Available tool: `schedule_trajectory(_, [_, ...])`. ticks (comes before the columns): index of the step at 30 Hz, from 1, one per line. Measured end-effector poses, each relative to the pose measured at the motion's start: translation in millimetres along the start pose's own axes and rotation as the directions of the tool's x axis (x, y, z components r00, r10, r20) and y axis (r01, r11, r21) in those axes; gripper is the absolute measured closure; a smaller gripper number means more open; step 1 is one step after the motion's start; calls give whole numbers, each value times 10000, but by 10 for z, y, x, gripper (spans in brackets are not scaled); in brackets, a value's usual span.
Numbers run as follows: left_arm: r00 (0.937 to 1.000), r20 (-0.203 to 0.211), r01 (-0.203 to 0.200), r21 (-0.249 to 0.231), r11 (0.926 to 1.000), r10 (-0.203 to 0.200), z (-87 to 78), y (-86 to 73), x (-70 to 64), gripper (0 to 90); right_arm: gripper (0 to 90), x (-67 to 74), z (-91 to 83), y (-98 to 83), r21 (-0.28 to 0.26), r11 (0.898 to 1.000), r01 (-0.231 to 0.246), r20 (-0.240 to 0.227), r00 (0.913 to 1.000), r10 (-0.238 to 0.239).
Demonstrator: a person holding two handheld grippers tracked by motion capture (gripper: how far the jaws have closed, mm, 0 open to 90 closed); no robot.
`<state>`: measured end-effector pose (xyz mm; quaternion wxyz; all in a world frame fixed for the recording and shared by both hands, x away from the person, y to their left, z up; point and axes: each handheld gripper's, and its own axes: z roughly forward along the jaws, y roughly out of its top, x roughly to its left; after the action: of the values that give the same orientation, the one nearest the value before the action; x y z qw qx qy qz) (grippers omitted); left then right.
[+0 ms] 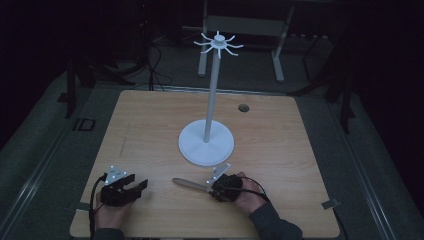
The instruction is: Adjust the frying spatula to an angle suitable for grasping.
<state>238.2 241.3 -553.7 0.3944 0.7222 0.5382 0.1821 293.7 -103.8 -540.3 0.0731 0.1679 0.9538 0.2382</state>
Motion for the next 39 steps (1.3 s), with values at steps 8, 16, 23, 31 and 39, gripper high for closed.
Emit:
schedule_trajectory(8, [10000,12,-8,42,10000,8,8,-1,-1,428,776,-105,-90,-149,-356,9969,-696,876,9935,725])
schedule_trajectory(16, [10000,30,-24,135,9999,23,20,-2,-5,428,775,-346,-250,-379,-817,9737,-2127,1689,9599,2239])
schedule_trajectory(23, [10000,32,-13,140,9999,12,24,-2,-5,430,771,-443,-227,-427,-580,9683,-2428,1826,9510,2495])
schedule_trajectory(31, [10000,37,-16,101,9999,15,15,-2,-5,431,711,-526,-228,-317,-469,9630,-2653,1476,9517,2693])
schedule_trajectory(39, [10000,38,-16,96,10000,16,14,-1,-2,431,696,-617,-116,-211,23,9603,-2789,1052,9551,2771])
